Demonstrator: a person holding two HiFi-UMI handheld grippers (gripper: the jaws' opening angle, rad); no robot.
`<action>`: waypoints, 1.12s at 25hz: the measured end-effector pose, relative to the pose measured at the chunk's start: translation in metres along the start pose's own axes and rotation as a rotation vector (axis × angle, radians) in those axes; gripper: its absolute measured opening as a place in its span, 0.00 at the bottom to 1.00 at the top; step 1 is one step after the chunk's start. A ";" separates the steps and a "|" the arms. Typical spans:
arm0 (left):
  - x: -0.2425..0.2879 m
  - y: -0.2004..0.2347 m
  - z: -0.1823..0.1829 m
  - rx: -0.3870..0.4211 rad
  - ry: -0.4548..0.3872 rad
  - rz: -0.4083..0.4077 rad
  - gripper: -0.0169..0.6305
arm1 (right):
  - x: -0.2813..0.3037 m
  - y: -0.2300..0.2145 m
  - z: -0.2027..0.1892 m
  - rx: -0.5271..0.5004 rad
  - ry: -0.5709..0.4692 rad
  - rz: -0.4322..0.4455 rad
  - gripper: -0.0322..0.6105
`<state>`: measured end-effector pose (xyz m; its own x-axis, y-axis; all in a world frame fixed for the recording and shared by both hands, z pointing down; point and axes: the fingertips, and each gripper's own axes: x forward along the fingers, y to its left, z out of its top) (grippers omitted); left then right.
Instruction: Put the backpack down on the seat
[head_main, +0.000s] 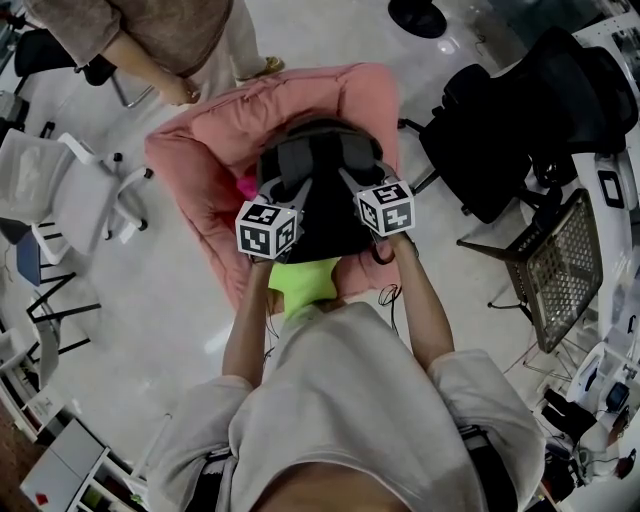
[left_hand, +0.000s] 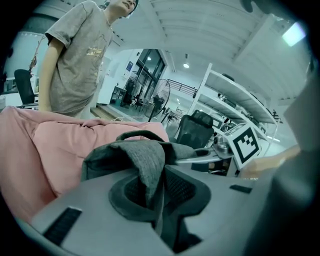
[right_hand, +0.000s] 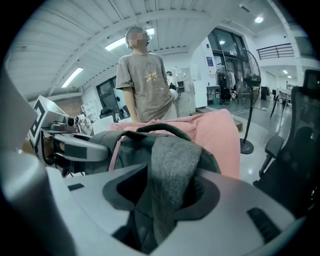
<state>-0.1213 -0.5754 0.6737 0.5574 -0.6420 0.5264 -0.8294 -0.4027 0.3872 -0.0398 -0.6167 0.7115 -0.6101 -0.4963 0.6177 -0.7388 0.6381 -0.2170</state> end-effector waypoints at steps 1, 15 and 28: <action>-0.002 0.000 0.000 -0.003 -0.005 0.005 0.11 | -0.001 0.001 0.000 0.002 -0.005 0.005 0.35; -0.043 -0.002 -0.001 0.057 -0.060 0.099 0.32 | -0.039 0.004 -0.004 -0.018 -0.079 -0.062 0.60; -0.077 -0.036 0.016 0.108 -0.130 0.113 0.23 | -0.091 0.036 0.015 -0.077 -0.164 -0.051 0.45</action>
<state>-0.1345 -0.5223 0.6071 0.4569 -0.7632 0.4569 -0.8894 -0.3863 0.2442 -0.0147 -0.5574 0.6366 -0.6153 -0.6145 0.4937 -0.7499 0.6494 -0.1263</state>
